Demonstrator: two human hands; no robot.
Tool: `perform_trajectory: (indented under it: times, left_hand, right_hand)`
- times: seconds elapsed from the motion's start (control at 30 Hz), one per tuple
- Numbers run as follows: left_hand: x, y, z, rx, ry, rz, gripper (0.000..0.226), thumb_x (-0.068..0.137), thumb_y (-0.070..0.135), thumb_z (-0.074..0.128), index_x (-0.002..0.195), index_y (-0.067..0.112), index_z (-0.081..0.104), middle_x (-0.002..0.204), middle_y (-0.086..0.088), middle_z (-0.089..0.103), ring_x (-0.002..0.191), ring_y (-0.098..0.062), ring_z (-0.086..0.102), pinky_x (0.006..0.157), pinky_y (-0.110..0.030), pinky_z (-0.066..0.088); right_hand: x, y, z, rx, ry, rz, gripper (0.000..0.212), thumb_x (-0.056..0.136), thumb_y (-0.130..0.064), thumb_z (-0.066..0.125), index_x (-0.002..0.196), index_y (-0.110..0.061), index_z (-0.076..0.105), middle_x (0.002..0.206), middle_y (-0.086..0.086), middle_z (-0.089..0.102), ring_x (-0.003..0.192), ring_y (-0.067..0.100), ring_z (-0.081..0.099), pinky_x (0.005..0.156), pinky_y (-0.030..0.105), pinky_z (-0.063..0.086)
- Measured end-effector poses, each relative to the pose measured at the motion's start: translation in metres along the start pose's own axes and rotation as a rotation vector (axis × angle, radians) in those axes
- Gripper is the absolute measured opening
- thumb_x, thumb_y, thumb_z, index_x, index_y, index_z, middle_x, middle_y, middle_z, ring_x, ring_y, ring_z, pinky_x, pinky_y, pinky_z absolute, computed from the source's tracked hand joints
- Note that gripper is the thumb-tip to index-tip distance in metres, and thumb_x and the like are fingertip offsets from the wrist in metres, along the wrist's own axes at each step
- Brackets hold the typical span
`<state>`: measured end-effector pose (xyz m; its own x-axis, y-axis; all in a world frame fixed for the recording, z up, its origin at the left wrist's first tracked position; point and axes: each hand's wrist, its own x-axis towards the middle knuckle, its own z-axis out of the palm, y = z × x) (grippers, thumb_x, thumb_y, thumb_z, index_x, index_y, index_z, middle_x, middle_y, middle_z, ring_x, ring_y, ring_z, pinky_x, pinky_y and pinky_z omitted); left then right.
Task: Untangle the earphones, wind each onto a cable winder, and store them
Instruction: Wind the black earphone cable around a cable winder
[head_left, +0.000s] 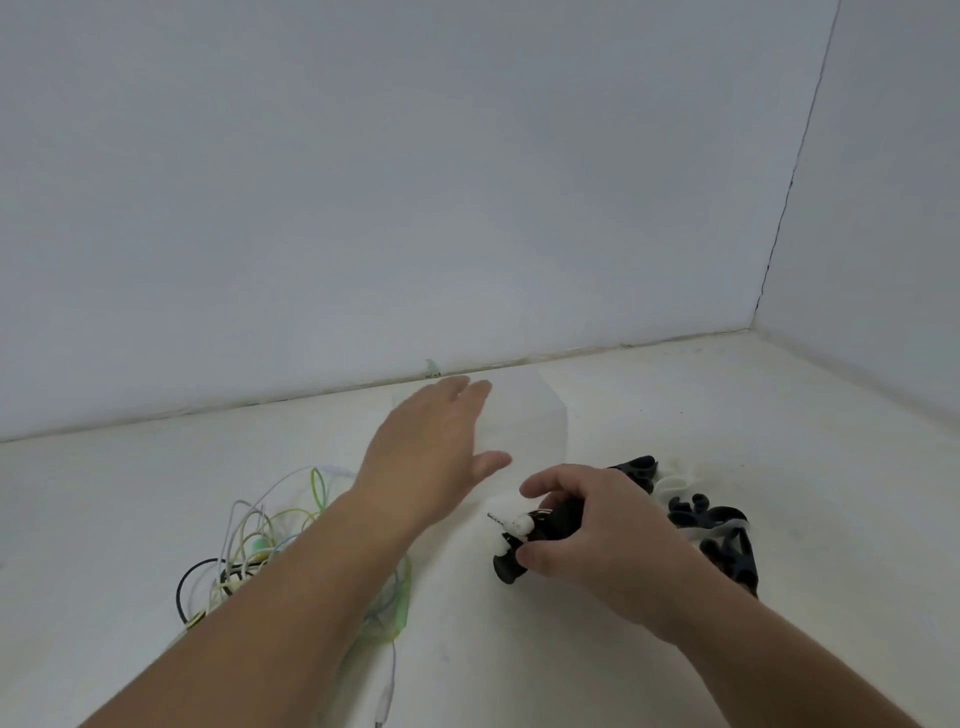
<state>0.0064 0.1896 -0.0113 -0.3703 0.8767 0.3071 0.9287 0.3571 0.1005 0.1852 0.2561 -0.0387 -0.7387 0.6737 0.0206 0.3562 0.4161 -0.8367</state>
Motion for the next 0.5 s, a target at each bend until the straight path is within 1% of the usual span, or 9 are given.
perform_trajectory:
  times: [0.13,0.2,0.23,0.27,0.3,0.37,0.4,0.43,0.5]
  left_hand:
    - [0.013,0.011,0.008,0.32,-0.023,0.108,0.04,0.101,0.042,0.048,0.131,0.017,0.042,0.121,-0.002,0.054,0.109,-0.023,0.053,0.077,-0.035,0.044]
    - [0.013,0.011,0.012,0.43,0.013,0.195,0.029,0.102,0.03,0.049,0.125,0.013,0.042,0.107,-0.004,0.055,0.094,-0.024,0.055,0.063,-0.035,0.038]
    - [0.013,0.01,0.015,0.469,0.041,0.239,0.027,0.1,0.02,0.05,0.124,0.011,0.043,0.102,-0.005,0.055,0.088,-0.024,0.056,0.06,-0.035,0.034]
    - [0.011,0.008,0.018,0.492,0.071,0.282,0.027,0.097,0.008,0.046,0.124,0.008,0.044,0.098,-0.006,0.055,0.084,-0.025,0.056,0.058,-0.035,0.032]
    - [0.008,0.006,0.021,0.493,0.112,0.333,0.034,0.092,-0.001,0.034,0.122,0.006,0.048,0.094,-0.008,0.056,0.081,-0.026,0.056,0.056,-0.035,0.031]
    - [0.004,0.001,0.021,0.48,0.175,0.421,0.066,0.078,-0.004,0.001,0.115,0.001,0.055,0.086,-0.01,0.057,0.074,-0.027,0.056,0.054,-0.034,0.035]
    - [0.002,-0.001,0.022,0.487,0.2,0.442,0.074,0.075,-0.003,-0.007,0.113,-0.001,0.057,0.084,-0.011,0.057,0.072,-0.028,0.056,0.055,-0.034,0.041]
    - [0.001,-0.004,0.026,0.499,0.22,0.444,0.074,0.076,-0.005,-0.008,0.112,-0.002,0.057,0.085,-0.013,0.058,0.073,-0.029,0.056,0.059,-0.036,0.048]
    - [0.001,-0.007,0.031,0.492,0.239,0.427,0.063,0.079,-0.007,0.004,0.112,-0.004,0.058,0.087,-0.015,0.059,0.076,-0.032,0.058,0.066,-0.042,0.053]
  right_hand:
    - [0.004,0.003,0.003,-0.042,0.065,-0.031,0.02,0.066,-0.032,0.083,0.082,-0.03,0.07,0.075,-0.015,0.068,0.066,-0.003,0.06,0.061,0.013,0.046]
    - [0.006,0.005,0.004,-0.13,0.089,-0.085,0.018,0.071,-0.035,0.081,0.084,-0.03,0.069,0.085,-0.016,0.068,0.076,-0.005,0.059,0.063,0.008,0.041]
    - [0.008,0.006,0.006,-0.189,0.089,-0.124,0.019,0.074,-0.035,0.079,0.089,-0.031,0.068,0.1,-0.019,0.068,0.087,-0.006,0.058,0.068,0.005,0.038]
    - [0.01,0.007,0.007,-0.242,0.075,-0.169,0.02,0.077,-0.034,0.077,0.094,-0.031,0.067,0.119,-0.021,0.063,0.101,-0.007,0.056,0.074,0.002,0.034]
    - [0.013,0.008,0.009,-0.282,0.05,-0.215,0.02,0.079,-0.033,0.076,0.097,-0.03,0.066,0.137,-0.022,0.054,0.115,-0.006,0.053,0.078,0.001,0.03]
    - [0.015,0.011,0.013,-0.334,0.002,-0.275,0.018,0.082,-0.034,0.074,0.094,-0.032,0.061,0.154,-0.023,0.034,0.13,-0.007,0.044,0.081,0.003,0.029]
    - [0.016,0.011,0.014,-0.344,-0.014,-0.289,0.019,0.082,-0.035,0.073,0.09,-0.034,0.056,0.158,-0.022,0.027,0.132,-0.008,0.042,0.08,0.006,0.03]
    - [0.016,0.011,0.015,-0.343,-0.027,-0.29,0.021,0.082,-0.036,0.073,0.087,-0.035,0.053,0.159,-0.022,0.024,0.131,-0.009,0.043,0.078,0.007,0.032]
    - [0.015,0.01,0.016,-0.322,-0.054,-0.278,0.021,0.082,-0.036,0.072,0.086,-0.032,0.051,0.161,-0.022,0.018,0.122,-0.01,0.048,0.073,0.009,0.034]
